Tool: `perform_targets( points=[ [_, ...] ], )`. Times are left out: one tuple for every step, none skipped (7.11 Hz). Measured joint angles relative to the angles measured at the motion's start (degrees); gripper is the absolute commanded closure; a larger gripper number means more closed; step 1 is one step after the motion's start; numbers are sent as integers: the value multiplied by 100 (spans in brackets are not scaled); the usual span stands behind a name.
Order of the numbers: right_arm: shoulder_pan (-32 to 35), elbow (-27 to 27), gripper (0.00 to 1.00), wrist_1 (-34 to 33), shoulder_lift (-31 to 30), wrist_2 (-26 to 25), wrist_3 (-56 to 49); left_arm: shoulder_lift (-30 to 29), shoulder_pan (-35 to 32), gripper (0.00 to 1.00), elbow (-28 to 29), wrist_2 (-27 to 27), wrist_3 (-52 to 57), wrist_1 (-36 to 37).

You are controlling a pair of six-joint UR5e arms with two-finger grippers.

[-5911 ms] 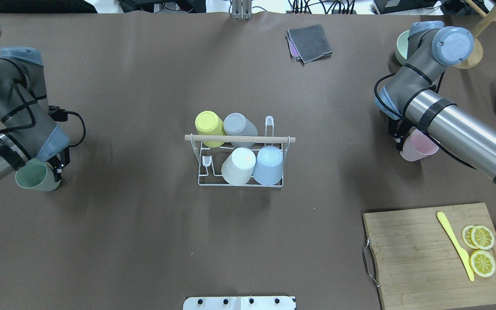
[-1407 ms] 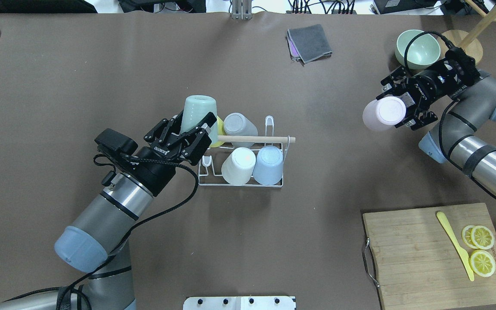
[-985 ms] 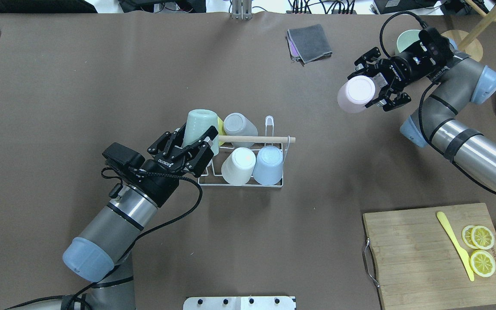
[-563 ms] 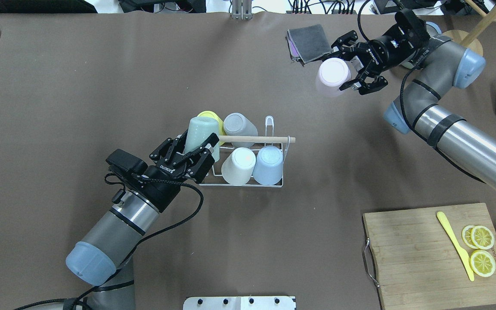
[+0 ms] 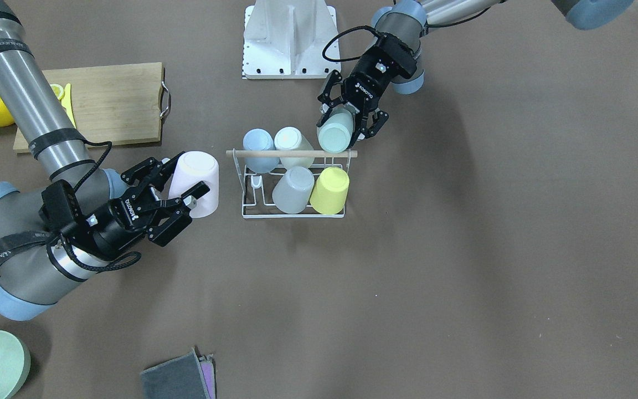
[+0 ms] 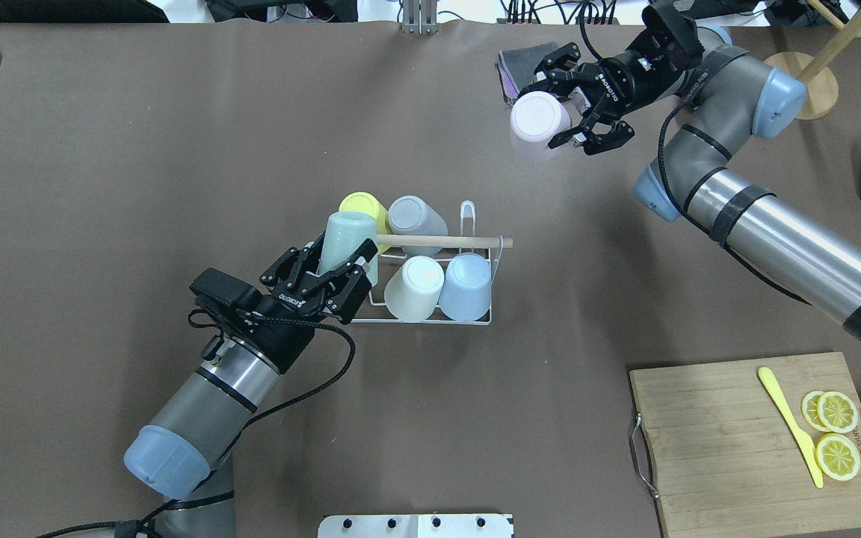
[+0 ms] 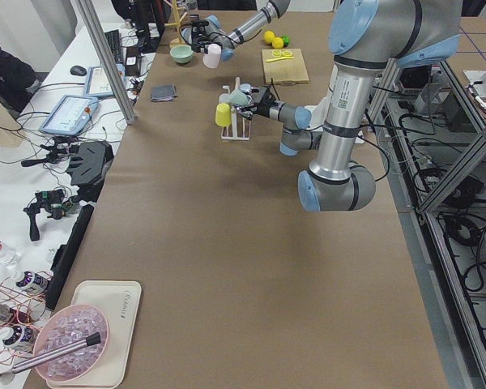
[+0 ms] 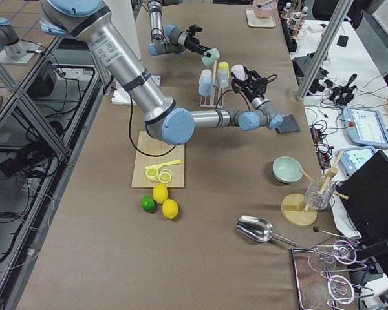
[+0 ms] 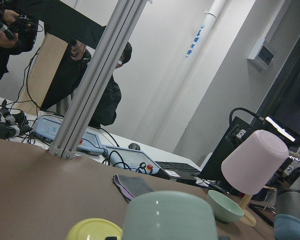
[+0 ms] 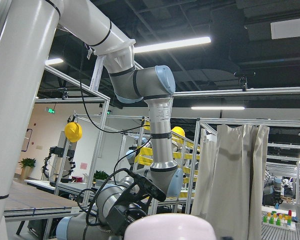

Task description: Place cup on cup holder

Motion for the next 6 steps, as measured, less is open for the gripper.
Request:
perform_targets(
  points=[
    [-128,-5,62,-66,81,-61,-5,-6,3,100,26,8,0,-9],
    [-234,-7,62,-99,129,-91,-8,-13,6,79,46,13,0,-13],
    [-333,-5,62,-112,151,-101,-9,-19,6,39,55,17,0,-14],
    [-423,2,61,-119,168,-105,-9,-21,7,2,58,20,2,-13],
    [-510,9,59,-124,184,-115,-9,-26,7,2,60,36,74,-10],
    [-584,13,58,-128,189,-124,-9,-33,13,2,61,92,201,-13]
  ],
)
